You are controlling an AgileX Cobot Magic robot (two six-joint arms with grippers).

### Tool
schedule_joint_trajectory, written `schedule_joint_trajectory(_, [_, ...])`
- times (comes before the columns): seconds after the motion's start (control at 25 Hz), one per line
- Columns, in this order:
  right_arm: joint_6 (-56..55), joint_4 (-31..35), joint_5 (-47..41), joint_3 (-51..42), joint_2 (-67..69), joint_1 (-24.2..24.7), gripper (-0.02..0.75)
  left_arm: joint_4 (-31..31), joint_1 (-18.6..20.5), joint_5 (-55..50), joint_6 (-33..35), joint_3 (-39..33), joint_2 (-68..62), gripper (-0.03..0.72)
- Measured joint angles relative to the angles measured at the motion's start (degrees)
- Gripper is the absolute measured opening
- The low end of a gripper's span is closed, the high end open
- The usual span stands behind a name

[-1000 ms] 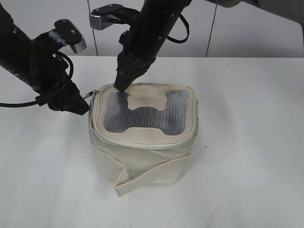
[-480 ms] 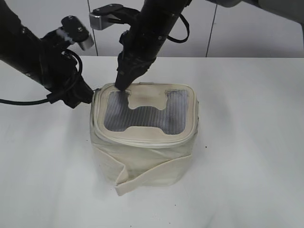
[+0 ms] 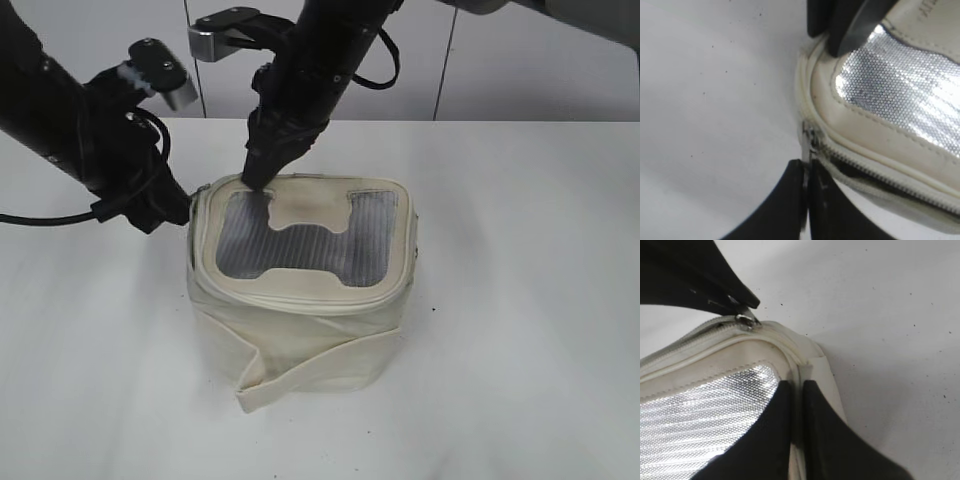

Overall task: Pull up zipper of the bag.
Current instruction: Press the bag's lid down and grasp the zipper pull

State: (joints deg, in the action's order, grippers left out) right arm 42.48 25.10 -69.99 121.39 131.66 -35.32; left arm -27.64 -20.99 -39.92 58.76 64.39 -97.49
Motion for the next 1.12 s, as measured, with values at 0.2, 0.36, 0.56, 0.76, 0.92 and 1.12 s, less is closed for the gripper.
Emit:
schedule_joint_trajectory(0.2, [-0.68,0.25,-0.17,0.0,-0.05,-0.06,0.036,3.16,-0.04,-2.75,-4.31,0.0,1.49,0.001])
schedule_joint_trajectory(0.36, [-1.12,0.77,-0.3,0.0,-0.06,-0.12,0.036,4.08,-0.04,-4.79,-7.31,0.36,1.88,0.0])
schedule_joint_trajectory(0.56, [-1.93,1.13,-0.58,0.0,-0.21,-0.3,0.036,5.05,-0.11,-7.05,-9.15,0.42,3.46,0.0])
schedule_joint_trajectory(0.76, [-2.18,1.4,-0.58,0.0,-0.35,-0.74,0.036,5.41,-0.11,-9.82,-10.75,0.42,4.3,0.0])
schedule_joint_trajectory(0.92, [-2.77,1.51,-0.58,0.0,-0.35,-0.81,0.036,5.41,-0.11,-10.76,-12.22,0.42,4.75,-0.001])
schedule_joint_trajectory(1.12, [-3.64,1.65,-0.69,0.0,-0.42,-0.85,0.036,4.38,-0.11,-11.88,-12.6,0.42,6.0,-0.002])
